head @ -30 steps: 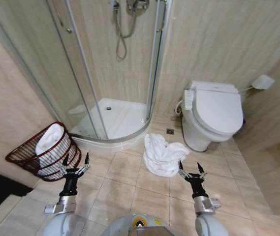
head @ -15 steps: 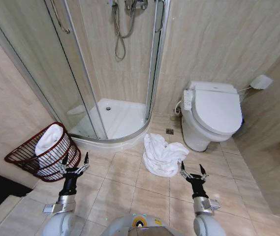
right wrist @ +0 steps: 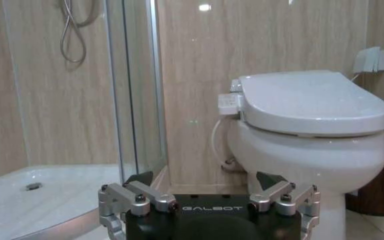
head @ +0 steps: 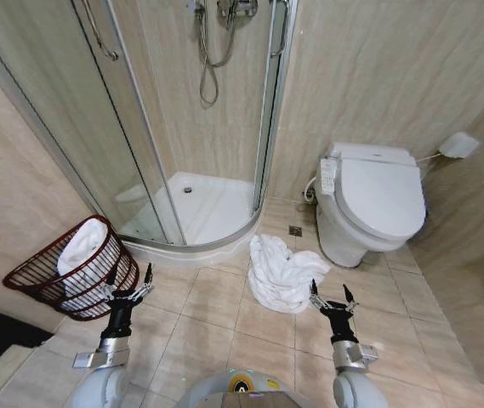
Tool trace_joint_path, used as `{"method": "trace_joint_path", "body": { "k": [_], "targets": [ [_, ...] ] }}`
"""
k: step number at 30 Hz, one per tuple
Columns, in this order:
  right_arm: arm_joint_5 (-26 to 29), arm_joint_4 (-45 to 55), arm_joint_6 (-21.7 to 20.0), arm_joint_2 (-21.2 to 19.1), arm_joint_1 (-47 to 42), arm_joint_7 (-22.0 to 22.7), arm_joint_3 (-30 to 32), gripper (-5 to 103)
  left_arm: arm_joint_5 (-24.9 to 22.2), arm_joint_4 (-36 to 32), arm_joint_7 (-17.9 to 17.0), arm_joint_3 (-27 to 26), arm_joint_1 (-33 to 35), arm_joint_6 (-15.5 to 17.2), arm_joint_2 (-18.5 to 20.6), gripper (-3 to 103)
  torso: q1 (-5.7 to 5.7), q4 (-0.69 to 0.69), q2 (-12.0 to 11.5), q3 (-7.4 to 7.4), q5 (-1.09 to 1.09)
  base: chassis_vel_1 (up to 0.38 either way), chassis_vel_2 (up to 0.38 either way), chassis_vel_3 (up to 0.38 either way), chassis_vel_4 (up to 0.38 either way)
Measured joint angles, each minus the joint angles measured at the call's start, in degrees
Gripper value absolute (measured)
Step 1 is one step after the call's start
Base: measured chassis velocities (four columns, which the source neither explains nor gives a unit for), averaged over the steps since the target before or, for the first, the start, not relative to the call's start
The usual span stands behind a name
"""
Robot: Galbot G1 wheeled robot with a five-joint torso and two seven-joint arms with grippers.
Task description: Discard the used towel into the hamper.
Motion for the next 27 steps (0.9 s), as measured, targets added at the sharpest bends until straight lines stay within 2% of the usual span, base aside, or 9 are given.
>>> {"method": "trace_joint_path", "body": {
  "k": [9, 12, 14, 17, 20, 21, 23, 25, 27],
  "targets": [
    [0.62, -0.06, 0.11, -0.02, -0.22, 0.00, 0.54, 100, 0.87, -0.11, 1.45, -0.02, 0.30, 0.08, -0.14, 100, -0.01, 0.00, 0.06, 0.03, 0.00, -0.064, 0.049, 0.049, -0.052],
    [0.66, -0.05, 0.11, -0.02, -0.16, 0.02, 0.85, 100, 1.85, -0.57, 1.96, -0.12, 0.88, 1.58, -0.06, 100, -0.01, 0.00, 0.07, 0.04, 0.00, -0.057, 0.067, 0.063, -0.079],
    [0.56, 0.07, 0.17, -0.02, -0.22, -0.61, 1.18, 100, 3.98, -1.23, 1.10, 0.15, 1.91, 5.52, 0.88, 100, -0.01, 0.02, 0.08, 0.05, 0.01, -0.073, 0.064, 0.063, -0.066],
    [0.61, 0.20, 0.83, -0.03, -0.63, -2.85, 1.42, 100, 3.80, -1.06, 1.39, 1.05, 1.77, 7.45, 2.46, 100, 0.00, 0.00, 0.09, 0.06, -0.01, -0.074, 0.036, 0.071, -0.056],
    [1.29, 0.22, 1.66, -0.22, -1.12, -6.65, 2.30, 100, 2.20, -0.78, 2.57, 2.29, 0.23, 12.78, 4.91, 100, 0.00, -0.02, 0.11, 0.07, 0.00, -0.026, 0.007, 0.019, -0.018],
    [1.29, 0.22, 1.66, -0.22, -1.12, -6.65, 2.30, 100, 2.20, -0.78, 2.57, 2.29, 0.23, 12.78, 4.91, 100, 0.00, -0.02, 0.11, 0.07, 0.00, 0.000, 0.000, 0.000, 0.000],
    [2.44, 0.05, 1.67, -0.93, -1.04, -7.52, 3.01, 100, 2.11, -0.69, 3.55, 3.58, -1.18, 17.42, 6.20, 100, -0.01, -0.01, 0.12, 0.06, 0.00, 0.000, 0.000, 0.000, 0.000],
    [2.58, 0.04, 1.65, -1.00, -1.01, -7.56, 3.10, 100, 2.11, -0.70, 3.57, 3.78, -1.34, 17.88, 6.30, 100, -0.01, 0.00, 0.12, 0.06, 0.00, 0.000, 0.000, 0.000, 0.000],
    [3.83, 0.20, 0.95, -1.60, -0.65, -7.66, 3.98, 100, 2.17, -1.74, 3.58, 5.62, -2.39, 23.02, 6.66, 100, -0.01, -0.02, 0.13, 0.07, 0.00, 0.000, 0.000, 0.000, 0.000]
  ]
}}
